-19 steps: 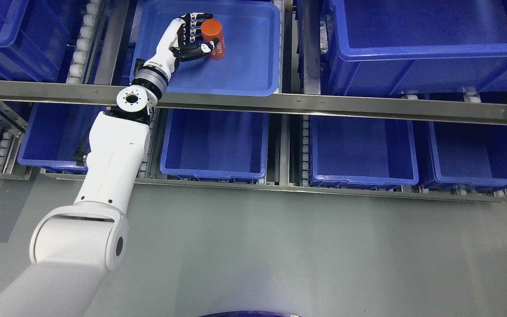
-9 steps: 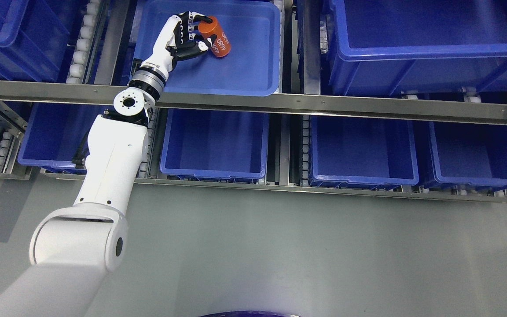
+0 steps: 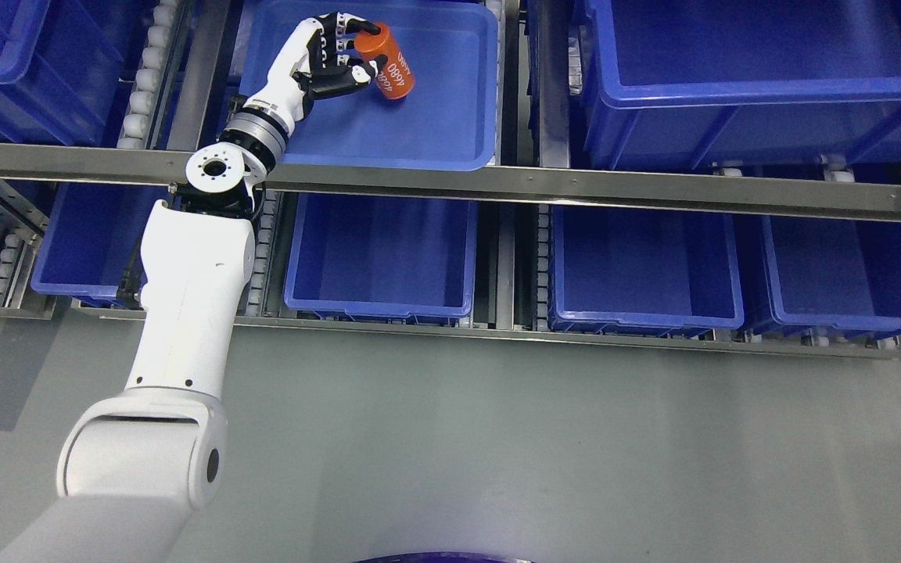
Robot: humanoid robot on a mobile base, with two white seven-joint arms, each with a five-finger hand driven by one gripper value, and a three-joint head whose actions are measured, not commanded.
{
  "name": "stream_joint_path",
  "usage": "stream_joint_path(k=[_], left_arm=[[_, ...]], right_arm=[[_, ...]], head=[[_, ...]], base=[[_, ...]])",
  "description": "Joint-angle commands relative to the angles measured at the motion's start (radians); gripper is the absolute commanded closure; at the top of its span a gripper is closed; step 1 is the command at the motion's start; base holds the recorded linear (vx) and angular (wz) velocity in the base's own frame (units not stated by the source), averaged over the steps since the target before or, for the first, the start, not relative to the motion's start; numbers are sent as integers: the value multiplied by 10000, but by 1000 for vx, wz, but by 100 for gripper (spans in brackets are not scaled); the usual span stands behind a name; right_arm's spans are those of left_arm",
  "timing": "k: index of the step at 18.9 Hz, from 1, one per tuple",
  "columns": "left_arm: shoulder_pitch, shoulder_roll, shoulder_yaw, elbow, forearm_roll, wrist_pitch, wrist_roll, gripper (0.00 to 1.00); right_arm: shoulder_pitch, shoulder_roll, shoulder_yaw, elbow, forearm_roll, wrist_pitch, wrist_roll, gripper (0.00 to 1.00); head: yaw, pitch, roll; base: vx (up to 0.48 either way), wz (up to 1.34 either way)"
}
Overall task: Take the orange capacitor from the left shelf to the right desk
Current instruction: 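Lift the orange capacitor out of the bin with the left hand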
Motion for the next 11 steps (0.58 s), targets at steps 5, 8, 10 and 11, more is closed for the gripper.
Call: stream_joint_path(k=[5, 8, 10, 11], left_arm=[[755, 660, 419, -5535, 9, 761, -93, 99], [1475, 614, 496, -6119, 9, 715, -93, 98], [1798, 598, 511, -6304, 9, 654, -93, 98], [1891, 598, 557, -6381, 9, 638, -93, 98]], right_arm=[[138, -174, -107, -337, 0, -3, -8, 0], [138, -174, -107, -337, 0, -3, -8, 0], [138, -174, -107, -337, 0, -3, -8, 0], [138, -174, -107, -337, 0, -3, -8, 0]], head=[[0, 0, 0], [0, 0, 0], [0, 0, 0], [0, 0, 0]], base=[[-1, -6], [-29, -139], [-89, -276], [-92, -269]])
